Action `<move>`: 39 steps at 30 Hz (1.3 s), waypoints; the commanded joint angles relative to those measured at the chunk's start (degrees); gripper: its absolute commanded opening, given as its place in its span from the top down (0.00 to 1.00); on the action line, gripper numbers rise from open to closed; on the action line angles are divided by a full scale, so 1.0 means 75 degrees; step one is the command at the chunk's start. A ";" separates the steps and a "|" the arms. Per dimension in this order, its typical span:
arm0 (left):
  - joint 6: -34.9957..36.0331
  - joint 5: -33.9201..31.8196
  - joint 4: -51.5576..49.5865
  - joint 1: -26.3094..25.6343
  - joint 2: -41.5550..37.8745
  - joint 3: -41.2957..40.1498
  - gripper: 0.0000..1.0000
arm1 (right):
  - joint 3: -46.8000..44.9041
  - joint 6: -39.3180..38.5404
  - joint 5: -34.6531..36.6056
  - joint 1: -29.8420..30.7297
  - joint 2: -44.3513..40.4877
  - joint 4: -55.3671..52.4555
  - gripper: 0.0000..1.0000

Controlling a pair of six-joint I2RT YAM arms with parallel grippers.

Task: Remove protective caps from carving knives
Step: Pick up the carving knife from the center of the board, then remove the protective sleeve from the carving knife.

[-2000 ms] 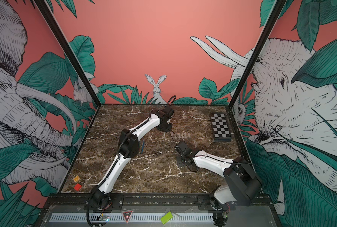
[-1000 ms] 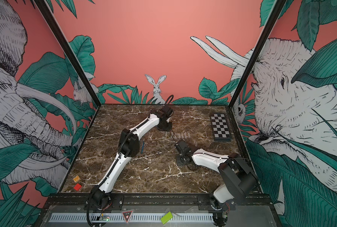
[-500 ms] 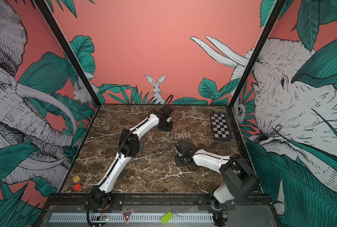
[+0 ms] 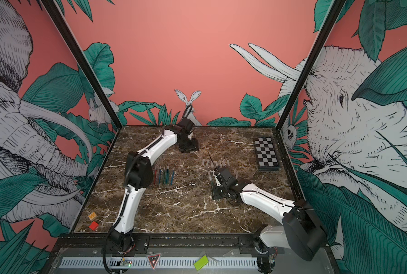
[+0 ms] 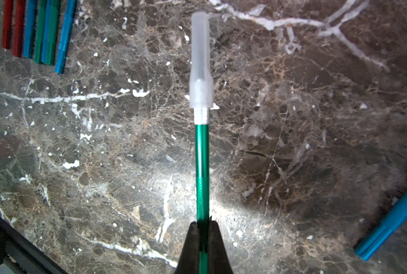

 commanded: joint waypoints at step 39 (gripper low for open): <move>-0.4346 0.0743 0.4281 -0.1641 -0.3793 -0.6756 0.89 | 0.1196 0.0374 0.0616 0.1471 0.0470 -0.0276 1.00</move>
